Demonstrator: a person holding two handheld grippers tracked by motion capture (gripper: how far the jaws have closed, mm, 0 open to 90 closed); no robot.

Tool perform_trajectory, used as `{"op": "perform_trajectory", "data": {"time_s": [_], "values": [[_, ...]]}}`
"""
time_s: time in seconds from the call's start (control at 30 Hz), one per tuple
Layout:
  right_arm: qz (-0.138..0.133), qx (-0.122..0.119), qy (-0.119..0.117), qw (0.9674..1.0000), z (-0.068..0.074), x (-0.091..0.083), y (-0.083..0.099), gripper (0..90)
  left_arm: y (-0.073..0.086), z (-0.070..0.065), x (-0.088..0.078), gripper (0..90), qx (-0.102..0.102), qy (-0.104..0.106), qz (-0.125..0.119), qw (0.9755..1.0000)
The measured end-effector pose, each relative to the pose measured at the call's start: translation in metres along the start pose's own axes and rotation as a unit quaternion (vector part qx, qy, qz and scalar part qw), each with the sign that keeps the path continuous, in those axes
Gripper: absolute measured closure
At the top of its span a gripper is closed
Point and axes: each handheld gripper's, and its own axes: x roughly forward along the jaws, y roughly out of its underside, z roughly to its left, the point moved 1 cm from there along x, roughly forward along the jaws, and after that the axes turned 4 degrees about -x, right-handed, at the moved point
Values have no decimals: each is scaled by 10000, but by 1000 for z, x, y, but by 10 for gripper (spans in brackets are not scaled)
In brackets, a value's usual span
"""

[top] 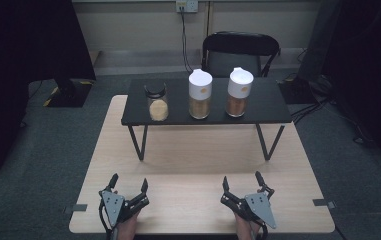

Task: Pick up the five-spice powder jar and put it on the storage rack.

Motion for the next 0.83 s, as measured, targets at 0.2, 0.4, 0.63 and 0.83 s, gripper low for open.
{"op": "perform_trajectory", "data": {"time_s": [0.2,0.4,0.63,0.83], "values": [[143,-16,8,9999,-1,1,9,0,0,0,0,31,1,0,1,10000],[189,-30,-22,9998,0,2,12,0,0,0,0,31,1,0,0,10000],[151,147,-29,9998,-2,2,14,0,0,0,0,31,1,-1,1,10000],[163,145,-24,9998,-2,2,14,0,0,0,0,31,0,-13,-1,10000]]}}
